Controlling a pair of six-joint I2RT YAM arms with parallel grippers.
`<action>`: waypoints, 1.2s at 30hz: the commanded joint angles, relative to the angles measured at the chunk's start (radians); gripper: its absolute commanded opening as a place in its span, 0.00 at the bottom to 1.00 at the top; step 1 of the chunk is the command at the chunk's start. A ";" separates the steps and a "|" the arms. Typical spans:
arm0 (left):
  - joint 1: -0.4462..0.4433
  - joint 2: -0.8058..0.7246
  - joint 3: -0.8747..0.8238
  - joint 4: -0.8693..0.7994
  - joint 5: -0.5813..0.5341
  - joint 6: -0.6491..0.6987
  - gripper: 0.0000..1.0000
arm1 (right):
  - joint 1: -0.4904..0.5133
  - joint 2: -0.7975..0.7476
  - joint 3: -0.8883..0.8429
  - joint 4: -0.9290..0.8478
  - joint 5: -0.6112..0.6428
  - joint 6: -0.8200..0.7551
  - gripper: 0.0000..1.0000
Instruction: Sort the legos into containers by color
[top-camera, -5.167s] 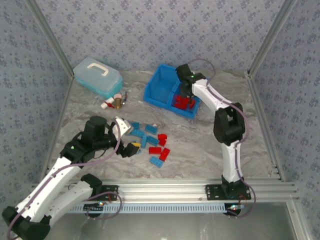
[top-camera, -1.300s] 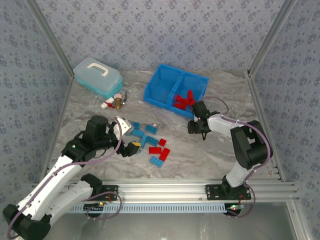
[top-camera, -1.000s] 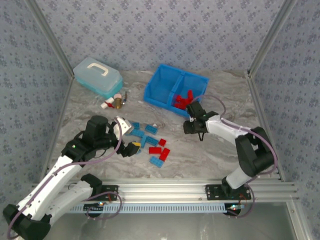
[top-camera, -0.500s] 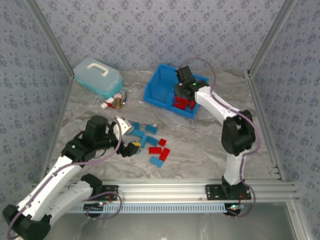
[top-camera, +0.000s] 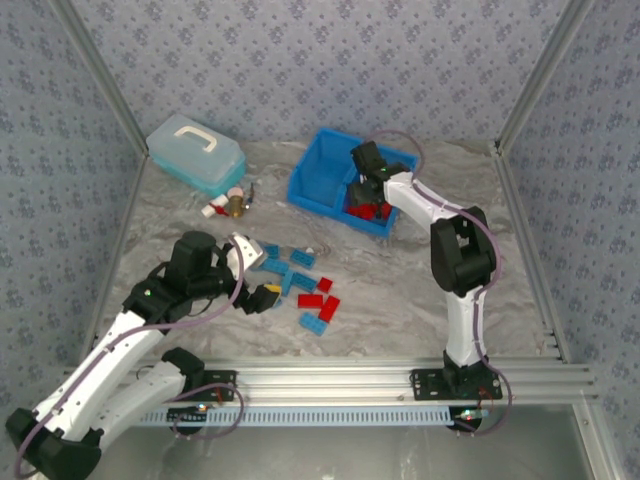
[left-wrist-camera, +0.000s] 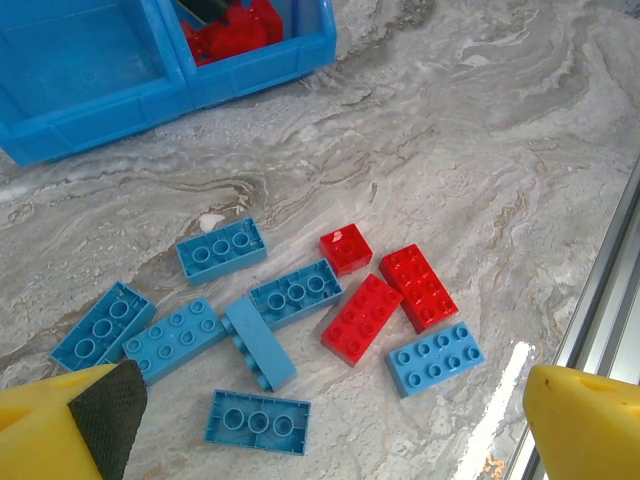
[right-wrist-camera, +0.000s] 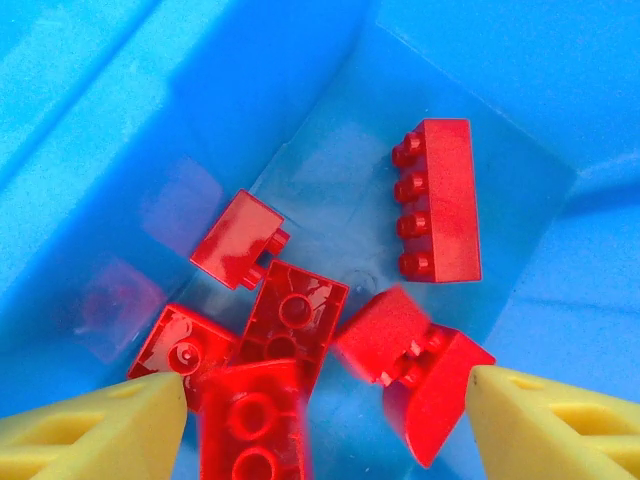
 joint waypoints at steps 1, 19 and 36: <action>0.007 -0.006 0.002 0.003 0.004 0.002 0.99 | 0.024 -0.110 -0.015 -0.033 -0.001 -0.003 0.73; 0.010 0.016 0.007 0.001 0.016 0.002 0.99 | 0.396 -0.433 -0.624 0.099 -0.260 -0.006 0.70; 0.010 0.008 0.003 0.000 0.005 0.003 0.99 | 0.411 -0.238 -0.568 0.147 -0.344 -0.037 0.60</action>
